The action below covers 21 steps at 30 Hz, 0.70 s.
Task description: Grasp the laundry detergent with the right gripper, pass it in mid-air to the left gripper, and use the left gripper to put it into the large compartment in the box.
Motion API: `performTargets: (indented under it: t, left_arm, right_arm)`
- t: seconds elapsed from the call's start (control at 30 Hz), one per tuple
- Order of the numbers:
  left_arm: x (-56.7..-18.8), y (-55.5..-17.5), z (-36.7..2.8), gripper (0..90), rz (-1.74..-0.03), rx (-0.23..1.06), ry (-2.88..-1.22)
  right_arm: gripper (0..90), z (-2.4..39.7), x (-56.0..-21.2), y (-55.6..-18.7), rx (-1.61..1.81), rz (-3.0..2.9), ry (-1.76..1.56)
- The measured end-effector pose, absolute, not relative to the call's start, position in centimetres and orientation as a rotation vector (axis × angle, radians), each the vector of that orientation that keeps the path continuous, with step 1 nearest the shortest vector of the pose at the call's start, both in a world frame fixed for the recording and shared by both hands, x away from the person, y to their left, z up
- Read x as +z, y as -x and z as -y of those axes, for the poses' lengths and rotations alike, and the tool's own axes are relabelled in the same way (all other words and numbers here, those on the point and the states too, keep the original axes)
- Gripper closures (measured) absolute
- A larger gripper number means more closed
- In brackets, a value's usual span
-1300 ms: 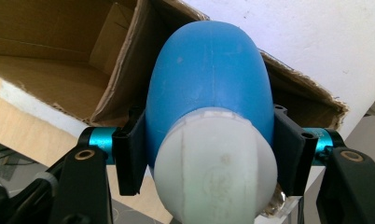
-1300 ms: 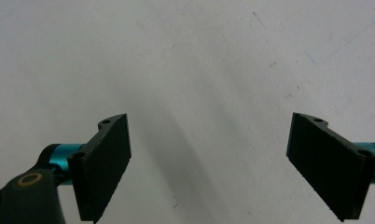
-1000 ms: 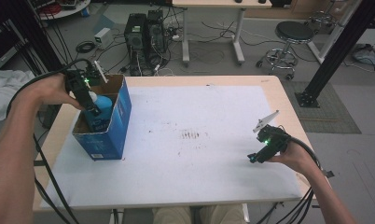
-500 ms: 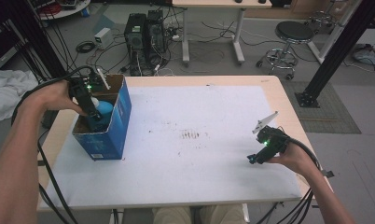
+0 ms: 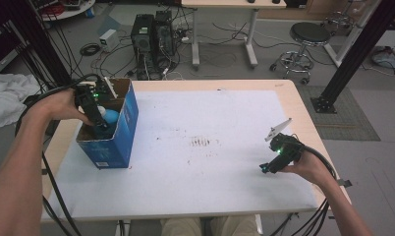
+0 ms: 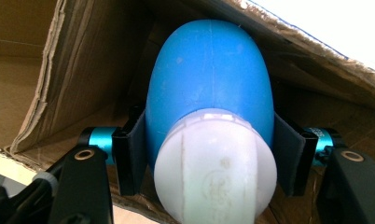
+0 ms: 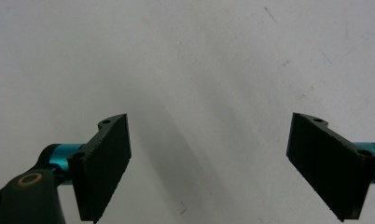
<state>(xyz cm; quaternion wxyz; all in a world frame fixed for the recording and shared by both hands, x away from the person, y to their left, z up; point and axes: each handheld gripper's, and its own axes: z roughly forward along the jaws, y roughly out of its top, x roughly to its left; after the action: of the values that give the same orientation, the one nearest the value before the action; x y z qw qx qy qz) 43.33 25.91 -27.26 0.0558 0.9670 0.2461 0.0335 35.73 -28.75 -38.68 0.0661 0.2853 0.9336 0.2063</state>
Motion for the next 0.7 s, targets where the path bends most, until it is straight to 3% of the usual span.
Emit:
performTargets:
  t: [0.7]
  left_arm:
    - [-27.34,-43.05,-25.68,37.7,-0.744,0.124,-2.954]
  right_arm:
    - [12.9,28.76,-38.69,-35.46,0.628,-2.812,-0.862]
